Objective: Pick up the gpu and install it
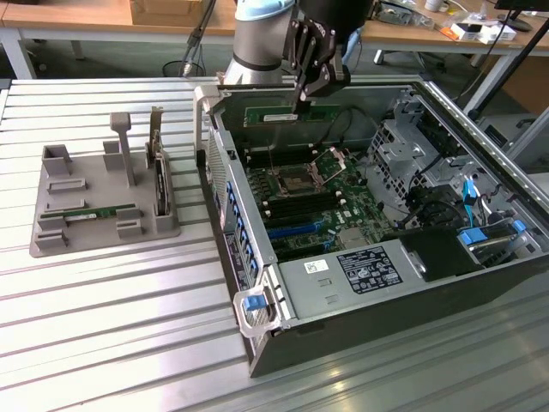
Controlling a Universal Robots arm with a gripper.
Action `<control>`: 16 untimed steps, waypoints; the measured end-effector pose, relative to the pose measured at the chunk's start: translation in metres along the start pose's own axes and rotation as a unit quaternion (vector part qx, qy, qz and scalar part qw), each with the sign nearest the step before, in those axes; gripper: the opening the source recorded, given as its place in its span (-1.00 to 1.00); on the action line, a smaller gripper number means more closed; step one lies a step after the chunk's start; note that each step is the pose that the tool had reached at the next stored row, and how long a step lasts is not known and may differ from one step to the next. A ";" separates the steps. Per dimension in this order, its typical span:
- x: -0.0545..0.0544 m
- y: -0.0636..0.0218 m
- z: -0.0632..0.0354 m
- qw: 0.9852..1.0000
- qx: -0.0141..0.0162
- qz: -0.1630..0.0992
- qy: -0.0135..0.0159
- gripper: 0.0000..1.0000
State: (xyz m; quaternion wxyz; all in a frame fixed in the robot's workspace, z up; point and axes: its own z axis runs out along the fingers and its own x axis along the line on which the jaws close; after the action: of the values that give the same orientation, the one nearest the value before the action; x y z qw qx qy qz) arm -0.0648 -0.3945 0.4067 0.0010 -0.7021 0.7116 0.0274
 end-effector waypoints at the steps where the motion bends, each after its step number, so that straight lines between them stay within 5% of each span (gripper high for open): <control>1: 0.000 -0.0010 0.0001 1.000 0.000 0.000 0.000 -0.76; 16: 0.000 -0.0317 0.0015 1.000 0.000 0.000 0.000 -0.76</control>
State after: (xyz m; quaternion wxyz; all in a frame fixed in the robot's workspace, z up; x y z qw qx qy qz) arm -0.0331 -0.3945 0.4040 0.0009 -0.7021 0.7116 0.0274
